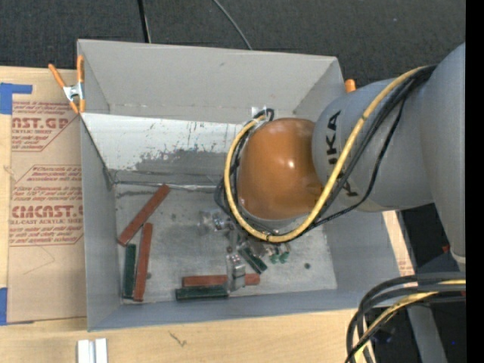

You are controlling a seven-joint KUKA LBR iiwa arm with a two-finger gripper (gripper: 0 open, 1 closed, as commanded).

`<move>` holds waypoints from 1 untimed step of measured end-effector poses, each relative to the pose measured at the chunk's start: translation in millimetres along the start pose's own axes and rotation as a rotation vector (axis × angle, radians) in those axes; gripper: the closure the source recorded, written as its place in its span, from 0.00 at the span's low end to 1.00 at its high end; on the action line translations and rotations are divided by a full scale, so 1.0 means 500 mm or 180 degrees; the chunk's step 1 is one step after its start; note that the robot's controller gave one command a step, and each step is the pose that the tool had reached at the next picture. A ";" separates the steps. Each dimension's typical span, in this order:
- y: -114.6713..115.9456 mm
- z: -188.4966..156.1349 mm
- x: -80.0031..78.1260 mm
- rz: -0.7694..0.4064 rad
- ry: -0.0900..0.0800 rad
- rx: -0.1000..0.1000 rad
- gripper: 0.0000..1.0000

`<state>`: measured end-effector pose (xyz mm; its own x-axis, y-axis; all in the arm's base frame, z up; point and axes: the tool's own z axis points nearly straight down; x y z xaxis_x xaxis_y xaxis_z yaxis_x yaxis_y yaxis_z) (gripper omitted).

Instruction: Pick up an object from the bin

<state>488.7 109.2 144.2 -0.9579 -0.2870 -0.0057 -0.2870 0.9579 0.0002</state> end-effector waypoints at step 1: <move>-0.016 0.146 0.000 -0.0395 0.0026 -0.0003 1.00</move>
Offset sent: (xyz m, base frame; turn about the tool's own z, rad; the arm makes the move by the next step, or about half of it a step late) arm 0.0000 0.0000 0.0000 0.0000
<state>491.2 101.9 71.4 -0.9150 -0.4034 0.0025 -0.4034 0.9150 0.0010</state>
